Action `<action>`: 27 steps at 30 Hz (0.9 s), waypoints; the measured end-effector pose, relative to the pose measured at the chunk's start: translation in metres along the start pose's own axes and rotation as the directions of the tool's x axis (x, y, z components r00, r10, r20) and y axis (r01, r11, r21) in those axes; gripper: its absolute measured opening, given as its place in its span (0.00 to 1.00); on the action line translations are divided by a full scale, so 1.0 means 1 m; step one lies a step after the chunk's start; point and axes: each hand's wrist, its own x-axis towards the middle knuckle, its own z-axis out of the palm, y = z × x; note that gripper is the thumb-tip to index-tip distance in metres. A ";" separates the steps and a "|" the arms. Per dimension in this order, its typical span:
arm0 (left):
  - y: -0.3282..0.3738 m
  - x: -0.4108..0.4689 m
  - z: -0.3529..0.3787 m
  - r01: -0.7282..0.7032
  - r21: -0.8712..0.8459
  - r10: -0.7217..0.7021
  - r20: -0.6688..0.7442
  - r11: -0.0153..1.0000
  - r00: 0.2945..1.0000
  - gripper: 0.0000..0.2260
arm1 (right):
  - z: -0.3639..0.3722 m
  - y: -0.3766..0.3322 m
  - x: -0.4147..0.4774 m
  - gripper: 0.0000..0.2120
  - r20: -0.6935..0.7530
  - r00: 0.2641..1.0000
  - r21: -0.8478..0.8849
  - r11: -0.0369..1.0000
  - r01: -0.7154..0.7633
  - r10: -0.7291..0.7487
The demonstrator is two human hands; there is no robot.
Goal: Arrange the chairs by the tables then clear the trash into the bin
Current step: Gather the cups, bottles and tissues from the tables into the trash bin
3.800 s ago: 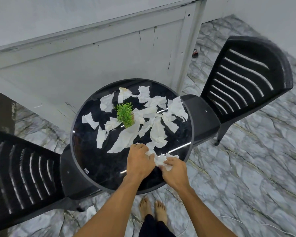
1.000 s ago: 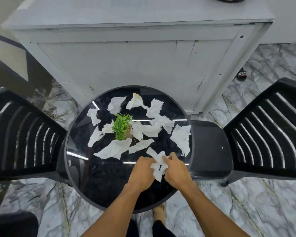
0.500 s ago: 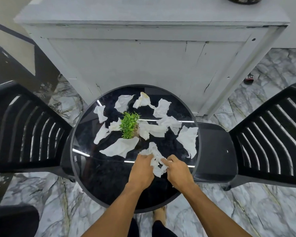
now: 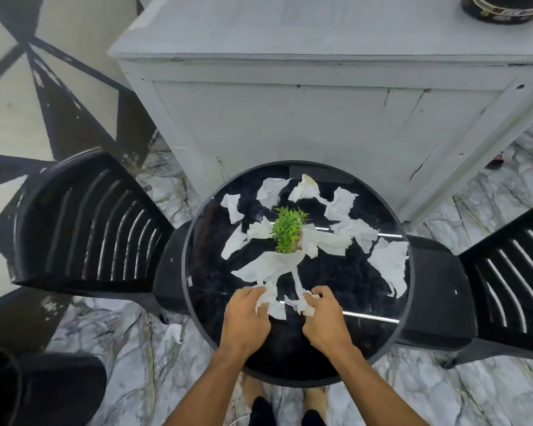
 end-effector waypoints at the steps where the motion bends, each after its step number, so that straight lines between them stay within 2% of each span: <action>1: -0.004 0.005 -0.005 -0.001 -0.011 0.001 -0.010 1.000 1.000 0.15 | 0.004 -0.002 -0.002 0.17 -0.008 1.000 -0.016 1.000 -0.020 0.020; 4: -0.015 0.022 -0.014 0.004 -0.050 -0.005 -0.017 0.999 1.000 0.14 | 0.013 -0.007 -0.007 0.08 -0.054 0.997 -0.118 0.991 -0.061 0.055; 6: -0.021 0.030 -0.017 -0.009 -0.057 0.009 0.001 0.998 1.000 0.14 | 0.016 -0.010 -0.010 0.08 -0.075 0.997 -0.251 0.967 -0.053 0.036; 8: -0.025 0.034 -0.018 -0.028 -0.048 0.029 0.039 0.998 0.999 0.17 | 0.018 -0.014 -0.014 0.08 -0.103 0.994 -0.303 0.951 -0.060 0.030; 12: -0.032 0.043 -0.022 -0.112 -0.049 0.116 0.095 0.993 0.989 0.18 | 0.027 -0.019 -0.019 0.06 -0.133 0.991 -0.259 0.964 -0.068 0.034; 15: -0.039 0.048 -0.022 -0.157 -0.052 0.162 0.117 0.986 0.980 0.17 | 0.041 -0.015 -0.023 0.10 -0.211 0.977 -0.102 0.993 -0.060 0.037; 19: -0.054 0.037 -0.031 -0.152 -0.096 0.157 0.050 0.984 0.986 0.15 | 0.048 -0.037 -0.030 0.11 -0.261 0.965 0.009 1.000 -0.021 0.023; 22: -0.062 0.031 -0.046 -0.117 -0.119 0.117 -0.006 0.986 0.993 0.14 | 0.045 -0.070 -0.028 0.11 -0.253 0.961 0.071 0.988 0.134 -0.112; 27: -0.074 0.018 -0.087 0.024 -0.180 -0.045 -0.113 0.983 0.993 0.13 | 0.047 -0.121 -0.011 0.12 -0.167 0.961 0.184 0.950 0.252 -0.222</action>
